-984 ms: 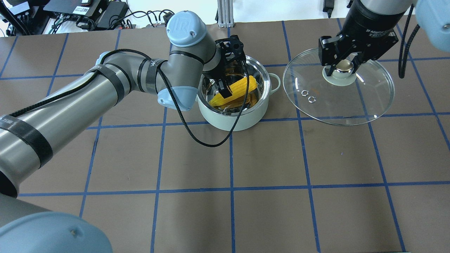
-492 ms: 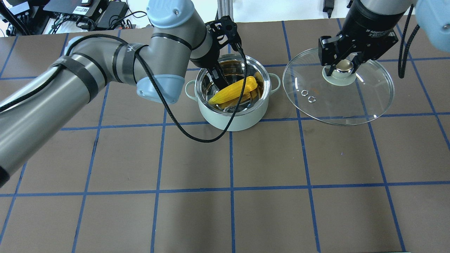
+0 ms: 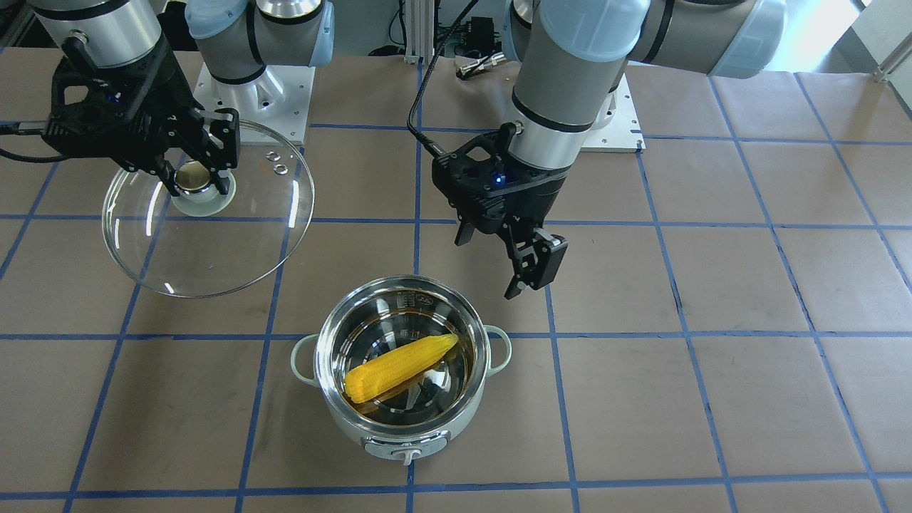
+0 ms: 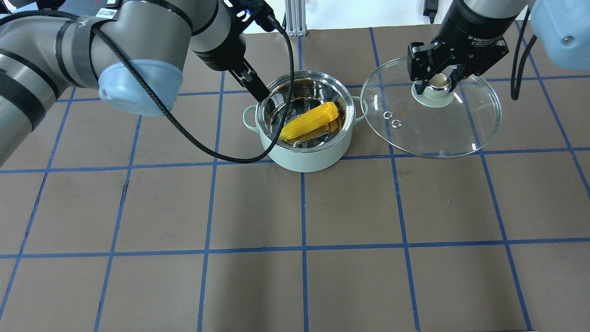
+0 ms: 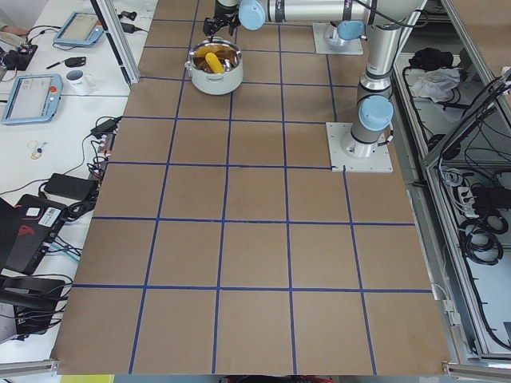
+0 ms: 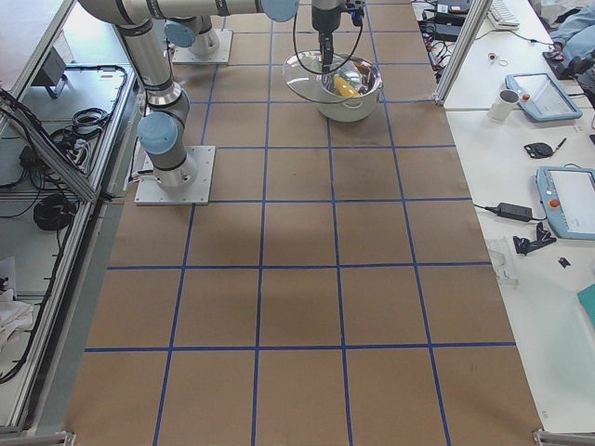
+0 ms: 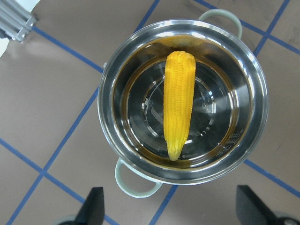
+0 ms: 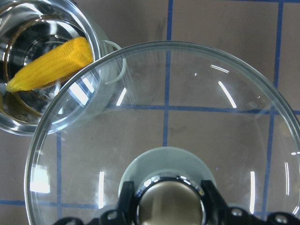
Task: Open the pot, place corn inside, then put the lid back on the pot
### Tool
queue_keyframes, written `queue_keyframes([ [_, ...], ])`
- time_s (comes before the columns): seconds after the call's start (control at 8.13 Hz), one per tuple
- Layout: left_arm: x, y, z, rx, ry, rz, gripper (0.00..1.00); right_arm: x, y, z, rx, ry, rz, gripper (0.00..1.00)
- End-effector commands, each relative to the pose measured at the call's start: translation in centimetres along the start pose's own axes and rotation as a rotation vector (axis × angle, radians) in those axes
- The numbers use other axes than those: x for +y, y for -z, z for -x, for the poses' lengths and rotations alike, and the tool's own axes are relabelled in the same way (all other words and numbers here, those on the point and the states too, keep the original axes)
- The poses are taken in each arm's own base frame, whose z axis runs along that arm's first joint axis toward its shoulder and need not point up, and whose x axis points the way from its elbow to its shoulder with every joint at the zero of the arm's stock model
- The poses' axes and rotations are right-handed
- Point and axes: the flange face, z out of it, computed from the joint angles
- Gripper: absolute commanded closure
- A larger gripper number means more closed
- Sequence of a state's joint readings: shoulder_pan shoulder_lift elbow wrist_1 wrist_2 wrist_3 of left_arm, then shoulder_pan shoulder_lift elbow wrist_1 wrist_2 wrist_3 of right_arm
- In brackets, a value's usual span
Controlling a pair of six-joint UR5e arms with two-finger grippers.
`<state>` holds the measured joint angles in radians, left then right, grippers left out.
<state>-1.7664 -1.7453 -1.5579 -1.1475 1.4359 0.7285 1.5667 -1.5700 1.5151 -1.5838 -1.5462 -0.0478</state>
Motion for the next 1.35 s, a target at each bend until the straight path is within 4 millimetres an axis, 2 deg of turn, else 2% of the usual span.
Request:
queue_keyframes([
  [0.0, 3.5, 1.2, 3.8, 0.004, 0.322, 0.049, 0.0, -2.6, -2.3, 5.5, -0.024, 0.033, -0.061, 0.73],
  [0.25, 8.5, 1.2, 8.8, 0.036, 0.529, 0.135, 0.0, -4.8, -6.0, 11.7, -0.029, -0.009, -0.09, 0.73],
  [0.37, 9.8, 2.0, 9.9, 0.019, 0.604, 0.136, 0.0, -5.8, -8.3, 14.8, -0.029, -0.016, -0.108, 0.73],
  [0.49, 10.4, 2.6, 10.1, -0.049, 0.689, 0.174, 0.0, -6.5, -10.4, 17.9, -0.037, -0.007, -0.12, 0.72],
  [0.74, 11.1, 2.4, 9.9, -0.091, 0.803, 0.206, 0.0, -7.1, -12.9, 19.9, -0.04, -0.035, -0.109, 0.72],
  [0.98, 11.5, 2.3, 10.1, -0.114, 0.801, 0.226, 0.0, -8.3, -14.8, 20.3, -0.044, -0.018, -0.129, 0.72],
  [1.23, 11.5, 1.8, 10.3, -0.11, 0.805, 0.233, 0.0, -8.6, -15.9, 20.4, -0.039, -0.003, -0.118, 0.72],
])
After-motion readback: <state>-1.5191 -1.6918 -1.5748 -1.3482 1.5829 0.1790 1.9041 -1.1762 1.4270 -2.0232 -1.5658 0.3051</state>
